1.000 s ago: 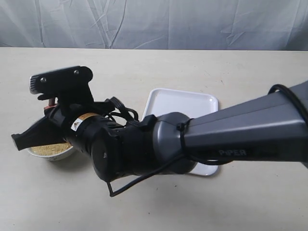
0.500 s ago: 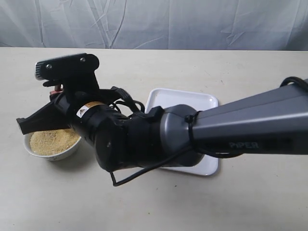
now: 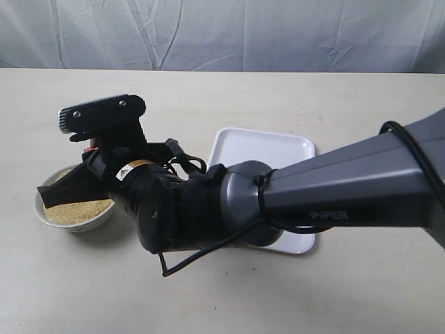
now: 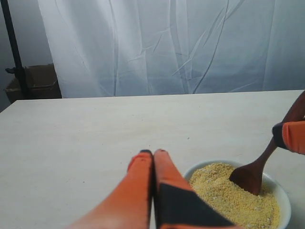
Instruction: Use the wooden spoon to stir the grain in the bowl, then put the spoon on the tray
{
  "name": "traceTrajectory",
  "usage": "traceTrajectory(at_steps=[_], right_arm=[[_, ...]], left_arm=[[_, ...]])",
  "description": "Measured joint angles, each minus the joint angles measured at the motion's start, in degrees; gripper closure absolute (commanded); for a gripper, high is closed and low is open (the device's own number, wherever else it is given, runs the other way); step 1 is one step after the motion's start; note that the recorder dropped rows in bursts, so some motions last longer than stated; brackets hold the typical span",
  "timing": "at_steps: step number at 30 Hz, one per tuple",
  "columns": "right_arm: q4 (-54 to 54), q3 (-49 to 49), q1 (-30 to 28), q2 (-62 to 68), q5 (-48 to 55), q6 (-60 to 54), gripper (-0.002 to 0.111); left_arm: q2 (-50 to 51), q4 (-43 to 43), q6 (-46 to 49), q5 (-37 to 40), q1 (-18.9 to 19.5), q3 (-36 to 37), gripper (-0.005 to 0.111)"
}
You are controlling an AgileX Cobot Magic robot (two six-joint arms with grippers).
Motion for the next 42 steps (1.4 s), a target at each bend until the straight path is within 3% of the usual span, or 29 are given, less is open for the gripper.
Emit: traceTrajectory(at_steps=[12,22,31,36,42], right_arm=[[-1.72,0.00,0.81,-1.45,1.55,-0.05,0.109],[-2.18,0.00,0.85,-3.82,3.01,-8.20,0.109],[0.23,0.00,1.09,-6.69,3.73,-8.99,0.109],[1.67,0.00,-2.45,-12.43,14.71,-9.11,0.109],[5.82,0.00,-14.80,-19.14,38.15,-9.11,0.109]], left_arm=[[0.00,0.00,0.00,0.00,0.00,0.00,0.107],[0.00,0.00,0.00,0.00,0.00,0.00,0.107],[0.00,0.00,0.00,0.00,0.00,0.00,0.107],[0.00,0.00,0.00,0.00,0.00,0.00,0.107],[0.00,0.00,0.00,0.00,0.00,0.00,0.107]])
